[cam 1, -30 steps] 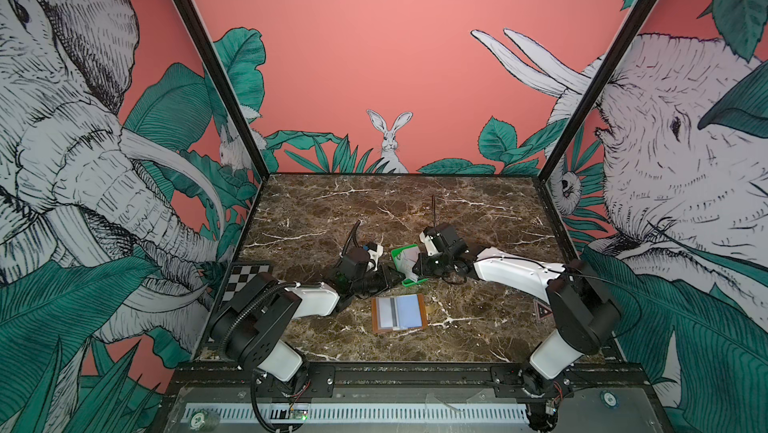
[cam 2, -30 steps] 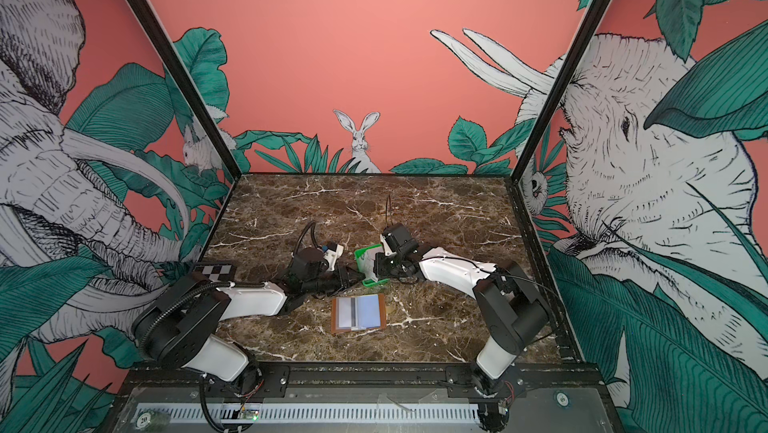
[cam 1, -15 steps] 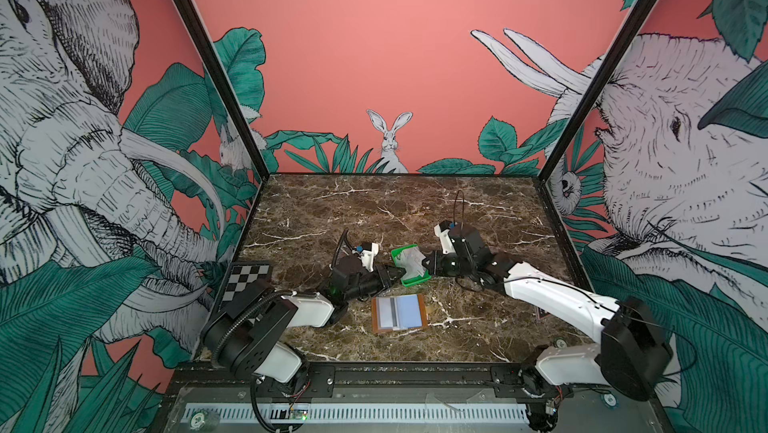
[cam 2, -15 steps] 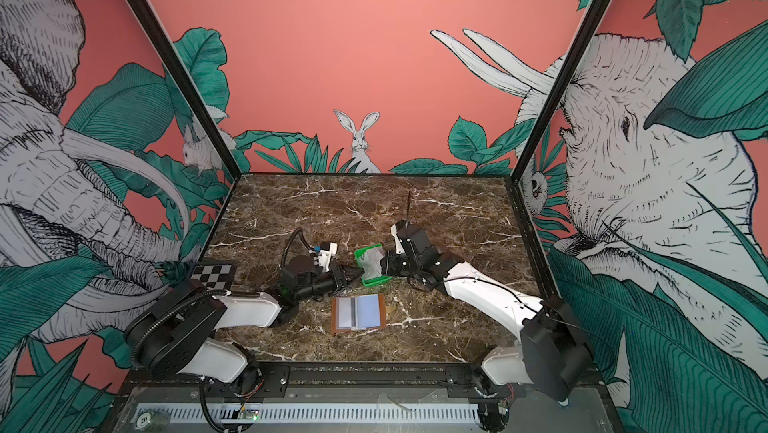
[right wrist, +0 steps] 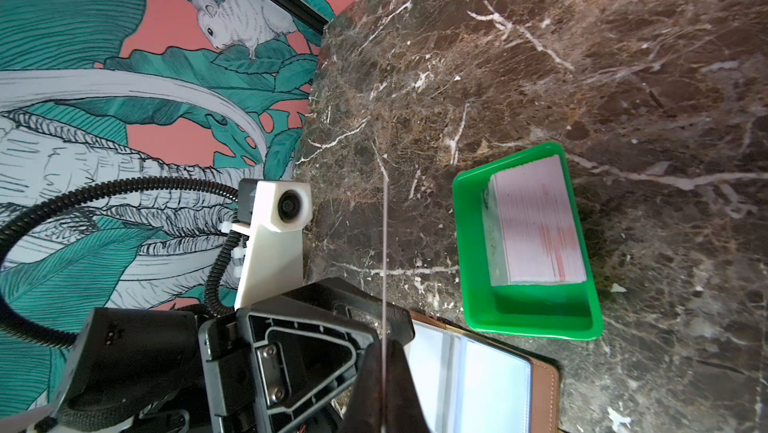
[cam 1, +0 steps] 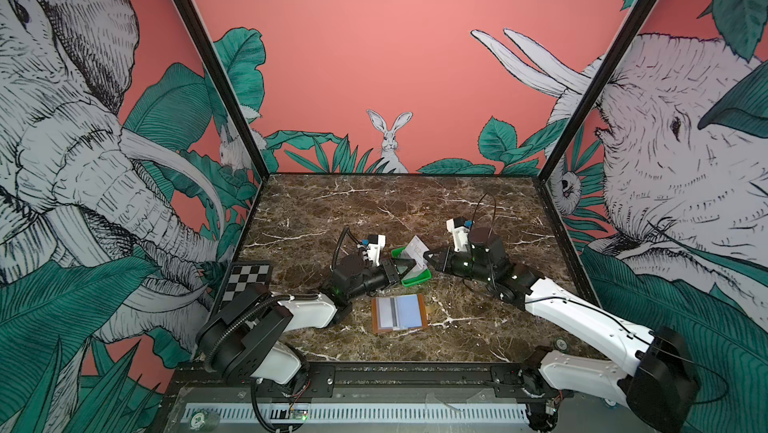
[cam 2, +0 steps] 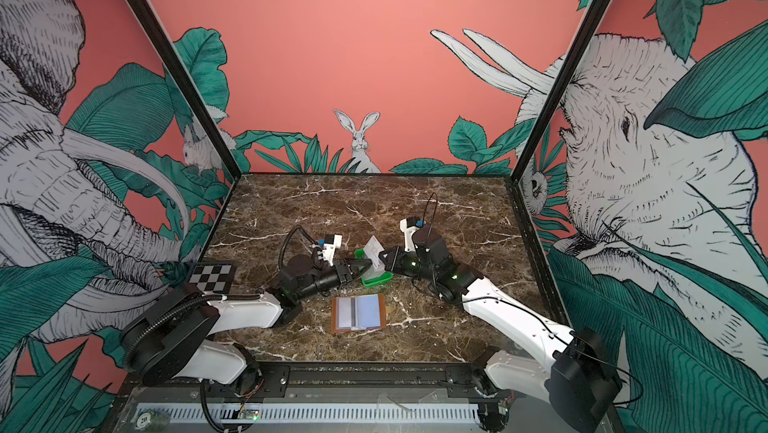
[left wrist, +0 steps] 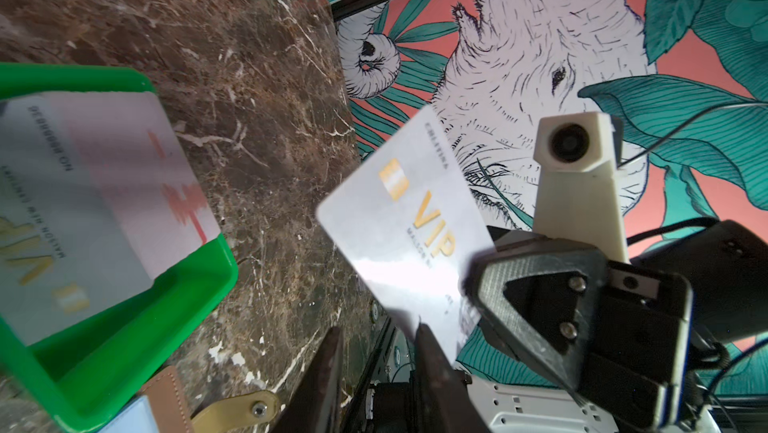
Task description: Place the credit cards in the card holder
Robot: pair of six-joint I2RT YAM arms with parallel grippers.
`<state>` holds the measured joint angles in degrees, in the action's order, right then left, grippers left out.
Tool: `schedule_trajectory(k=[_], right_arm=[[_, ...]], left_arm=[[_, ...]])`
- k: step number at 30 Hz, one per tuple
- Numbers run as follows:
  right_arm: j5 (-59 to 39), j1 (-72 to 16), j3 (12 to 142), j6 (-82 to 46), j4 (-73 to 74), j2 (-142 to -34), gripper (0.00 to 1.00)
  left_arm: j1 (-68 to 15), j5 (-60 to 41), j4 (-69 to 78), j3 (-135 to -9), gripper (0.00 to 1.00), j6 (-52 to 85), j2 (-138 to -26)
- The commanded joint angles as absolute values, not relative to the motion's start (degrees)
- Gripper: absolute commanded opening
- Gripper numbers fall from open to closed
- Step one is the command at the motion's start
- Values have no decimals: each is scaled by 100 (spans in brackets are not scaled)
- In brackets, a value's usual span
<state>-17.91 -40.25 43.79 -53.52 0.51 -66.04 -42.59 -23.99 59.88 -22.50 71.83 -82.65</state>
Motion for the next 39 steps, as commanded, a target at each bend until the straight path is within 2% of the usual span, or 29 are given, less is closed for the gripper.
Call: schedule_trajectory(k=[1,18,26,29,34,39], right_arm=[[-1978,-4050,4231,-5609,579,-6530,0],[-2172,-4052,3480,-6369,1566,-6425,0],[-2208,-4049,3410,-6453,1672,-6567,2],[-2292,-4052,3436,-6469,1771,-6685,3],[-2295,-4052,3382,-6510,1891,-6741,9],[-2294,-4052,3318,-6463,1820,-6681,25]], left_arm=[[-4291,-2307,6745,-2398,32,7453,-8374],[-4319,-2206,7206,-2526,21,7589,-8512],[-4316,-2373,7233,-2590,0,7502,-8495],[-4316,-2496,7095,-2667,0,7464,-8483],[-4322,-2650,6524,-2765,0,7214,-8300],[-4318,-2497,5803,-2704,0,6888,-7904]])
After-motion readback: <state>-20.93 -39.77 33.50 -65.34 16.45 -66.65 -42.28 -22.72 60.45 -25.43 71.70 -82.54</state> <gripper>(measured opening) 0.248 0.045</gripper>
